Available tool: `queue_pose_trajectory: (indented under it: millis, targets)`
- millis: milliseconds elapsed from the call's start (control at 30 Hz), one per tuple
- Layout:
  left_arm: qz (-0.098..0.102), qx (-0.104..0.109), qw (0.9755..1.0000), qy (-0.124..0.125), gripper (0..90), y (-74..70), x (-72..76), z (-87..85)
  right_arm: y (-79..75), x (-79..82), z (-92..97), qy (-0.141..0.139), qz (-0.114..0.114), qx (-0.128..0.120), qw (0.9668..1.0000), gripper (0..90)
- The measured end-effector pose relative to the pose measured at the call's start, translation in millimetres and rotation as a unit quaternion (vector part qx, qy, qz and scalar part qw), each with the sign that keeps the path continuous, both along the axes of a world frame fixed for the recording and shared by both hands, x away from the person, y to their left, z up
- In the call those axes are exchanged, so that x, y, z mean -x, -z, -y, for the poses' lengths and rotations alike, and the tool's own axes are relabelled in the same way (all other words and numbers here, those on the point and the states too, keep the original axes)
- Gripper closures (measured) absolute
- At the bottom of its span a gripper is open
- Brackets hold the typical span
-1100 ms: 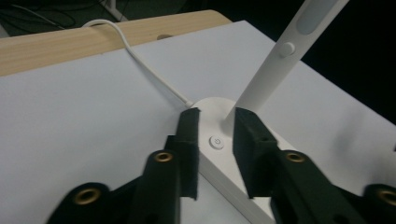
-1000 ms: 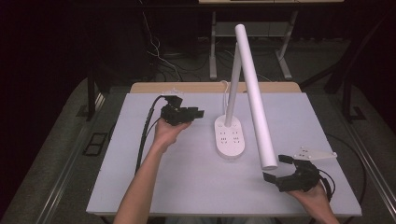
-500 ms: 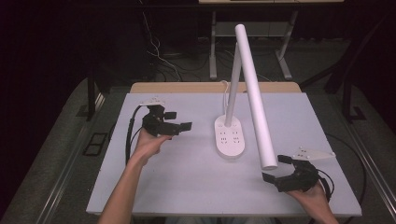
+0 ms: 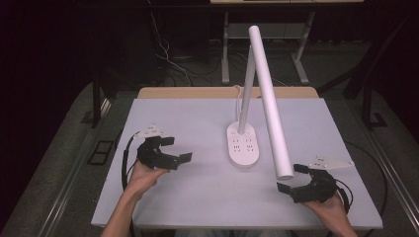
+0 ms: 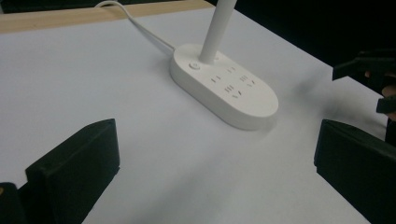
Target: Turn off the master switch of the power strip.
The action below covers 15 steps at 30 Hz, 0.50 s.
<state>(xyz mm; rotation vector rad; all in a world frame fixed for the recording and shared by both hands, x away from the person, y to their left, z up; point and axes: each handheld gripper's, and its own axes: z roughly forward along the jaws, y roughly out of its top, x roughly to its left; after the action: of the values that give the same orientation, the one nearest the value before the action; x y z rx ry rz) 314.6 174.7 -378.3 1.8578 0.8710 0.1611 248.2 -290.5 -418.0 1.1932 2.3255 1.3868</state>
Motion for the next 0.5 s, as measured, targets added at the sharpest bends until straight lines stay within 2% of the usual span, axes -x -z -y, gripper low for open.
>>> queue_pose_trajectory:
  millis: [300, 500]
  targets:
    - [0.009, -0.018, 0.9998, -0.001, 0.0, 24.3, 33.0, -3.4, 0.4, 0.6, -1.9, 0.0, -0.004, -0.002, 1.0, 0.1]
    - [0.012, -0.014, 0.9998, -0.011, 0.0, 37.0, 43.9, -6.8, 0.7, 0.8, -2.0, 0.0, -0.004, -0.002, 1.0, 0.1]
